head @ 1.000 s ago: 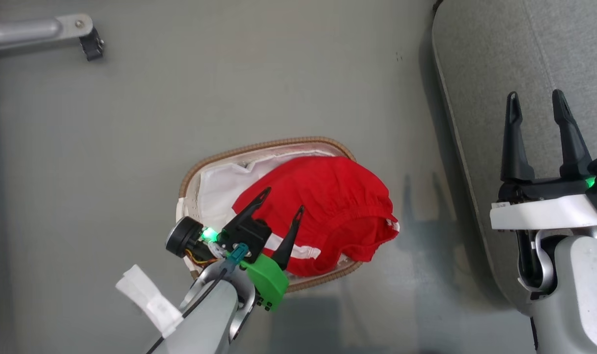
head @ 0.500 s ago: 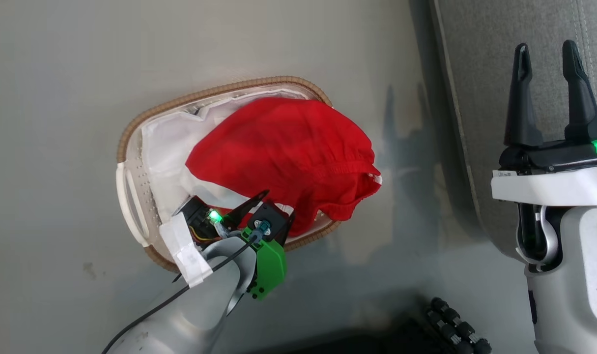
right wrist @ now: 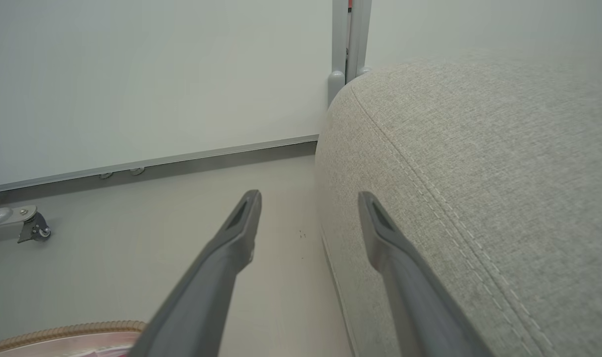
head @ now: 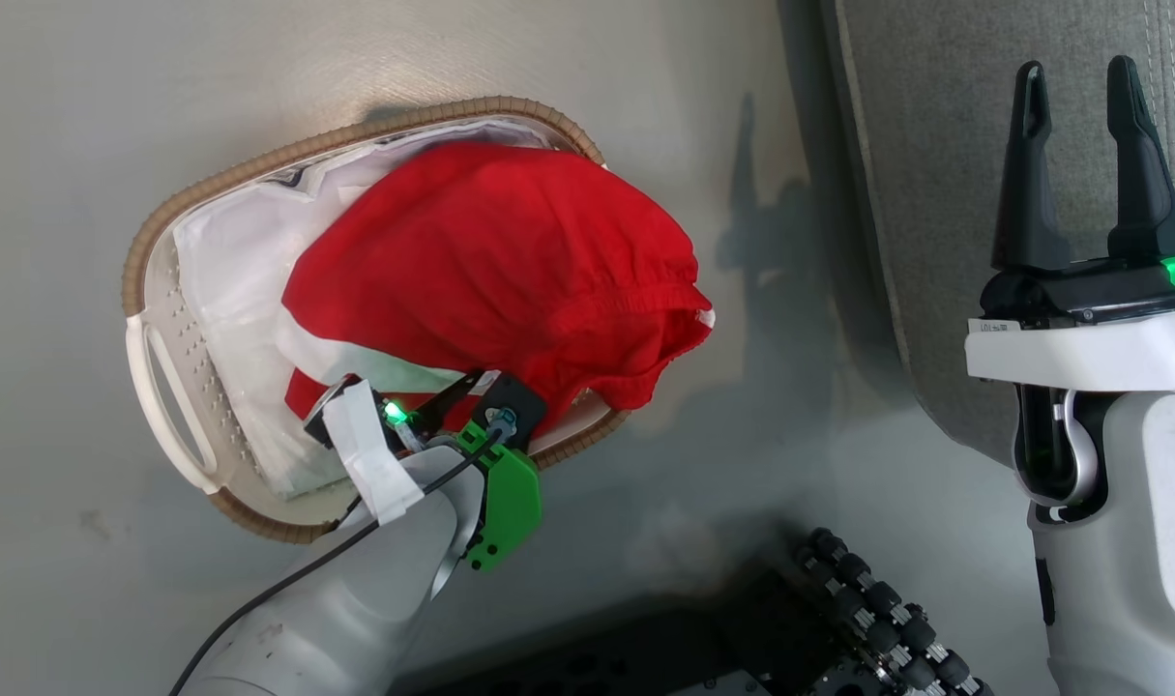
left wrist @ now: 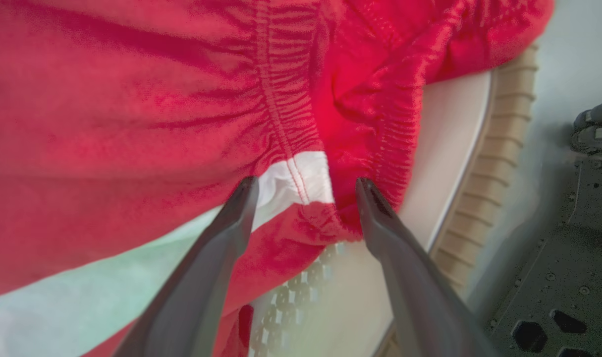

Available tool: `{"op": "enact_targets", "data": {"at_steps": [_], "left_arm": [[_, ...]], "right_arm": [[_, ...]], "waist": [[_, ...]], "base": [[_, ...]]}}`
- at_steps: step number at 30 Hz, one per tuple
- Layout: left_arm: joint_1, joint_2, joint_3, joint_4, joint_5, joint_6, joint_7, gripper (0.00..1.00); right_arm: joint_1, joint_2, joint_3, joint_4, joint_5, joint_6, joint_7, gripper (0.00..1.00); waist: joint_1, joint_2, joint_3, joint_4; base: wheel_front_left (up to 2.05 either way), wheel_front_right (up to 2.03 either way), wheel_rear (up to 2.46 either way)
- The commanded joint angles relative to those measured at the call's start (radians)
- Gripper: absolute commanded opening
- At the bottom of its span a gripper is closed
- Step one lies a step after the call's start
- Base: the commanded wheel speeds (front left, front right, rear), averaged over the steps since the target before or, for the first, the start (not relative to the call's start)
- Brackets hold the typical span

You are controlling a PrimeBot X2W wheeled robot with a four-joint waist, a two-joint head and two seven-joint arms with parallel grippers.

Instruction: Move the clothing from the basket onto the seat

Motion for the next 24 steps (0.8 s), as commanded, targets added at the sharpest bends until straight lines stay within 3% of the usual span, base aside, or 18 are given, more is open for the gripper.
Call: {"op": "enact_targets", "data": {"at_steps": [1,4,6,9,16,24], "left_arm": [[-0.011,0.008,-0.007,0.013,-0.008,0.016,0.013,1.0],[-0.022,0.007,-0.016,0.029,-0.022,0.042,0.039,0.97],[-0.027,0.008,-0.022,0.033,-0.03,0.059,0.052,0.47],[-0.038,0.007,-0.03,0.031,-0.04,0.073,0.062,0.0],[-0.039,0.007,-0.048,0.02,-0.078,0.088,0.046,0.0],[-0.036,0.007,-0.042,-0.014,-0.143,0.088,-0.028,0.0]], "right_arm": [[-0.014,-0.003,0.001,0.002,0.007,-0.001,-0.002,1.0],[-0.017,-0.003,0.002,0.005,0.011,-0.001,-0.002,1.0],[-0.018,-0.003,0.002,0.007,0.014,-0.001,-0.002,1.0],[-0.022,-0.003,0.002,0.014,0.018,-0.001,-0.002,1.0],[-0.017,-0.003,-0.001,0.027,0.009,-0.001,-0.002,1.0],[0.012,-0.003,-0.02,0.062,-0.019,-0.001,-0.002,1.0]], "waist": [[-0.0001,-0.0001,0.007,-0.008],[-0.0001,-0.0001,0.008,-0.011],[-0.0001,-0.0001,0.007,-0.013],[-0.0001,-0.0001,0.003,-0.013],[-0.0001,-0.0001,-0.026,-0.007],[-0.0001,-0.0001,-0.142,0.041]], "base": [[0.0,0.0,0.0],[0.0,0.0,0.0],[0.0,0.0,0.0],[0.0,0.0,0.0],[0.0,0.0,0.0],[0.0,0.0,0.0]]}}
